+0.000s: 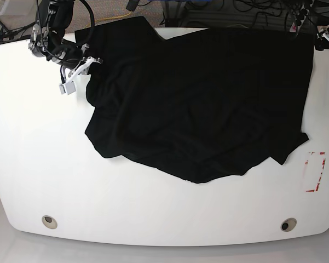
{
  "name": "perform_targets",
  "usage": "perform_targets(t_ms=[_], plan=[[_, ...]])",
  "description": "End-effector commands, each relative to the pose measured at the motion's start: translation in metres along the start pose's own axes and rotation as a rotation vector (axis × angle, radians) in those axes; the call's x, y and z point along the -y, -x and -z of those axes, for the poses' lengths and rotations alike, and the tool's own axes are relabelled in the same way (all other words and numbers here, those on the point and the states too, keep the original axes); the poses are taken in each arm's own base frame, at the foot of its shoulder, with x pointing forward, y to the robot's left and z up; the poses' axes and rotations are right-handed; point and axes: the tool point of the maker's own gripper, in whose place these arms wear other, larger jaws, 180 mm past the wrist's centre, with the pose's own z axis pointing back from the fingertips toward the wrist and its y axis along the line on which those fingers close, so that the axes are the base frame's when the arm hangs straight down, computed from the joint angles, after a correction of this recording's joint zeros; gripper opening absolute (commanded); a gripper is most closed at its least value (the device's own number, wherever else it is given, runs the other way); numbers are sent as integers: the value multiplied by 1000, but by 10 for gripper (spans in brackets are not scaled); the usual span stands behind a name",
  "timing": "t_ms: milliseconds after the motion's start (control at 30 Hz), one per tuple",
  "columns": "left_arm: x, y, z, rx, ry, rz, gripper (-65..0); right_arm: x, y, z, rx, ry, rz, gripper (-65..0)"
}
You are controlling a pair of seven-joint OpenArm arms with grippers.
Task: Fold the T-shirt properly
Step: 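Regrasp the shirt edge with the left gripper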
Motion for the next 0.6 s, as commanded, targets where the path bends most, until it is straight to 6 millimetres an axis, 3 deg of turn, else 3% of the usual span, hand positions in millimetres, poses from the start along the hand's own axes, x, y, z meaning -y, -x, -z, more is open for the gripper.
perform_targets(t_ms=[0,233,433,567], plan=[[4,-2,6,1,30,10,-183,-1,-11,-5,32,-5,-23,-650],[21,9,21,-49,87,22,-183,-3,-11,-5,33,-9,-25,-650],[35,-1,30,-41,119,46,-183,-4,-11,-5,34,-12,-25,-650],[42,5,37,-67,146,46,-185,-4,-11,-5,35,-13,-25,-650]])
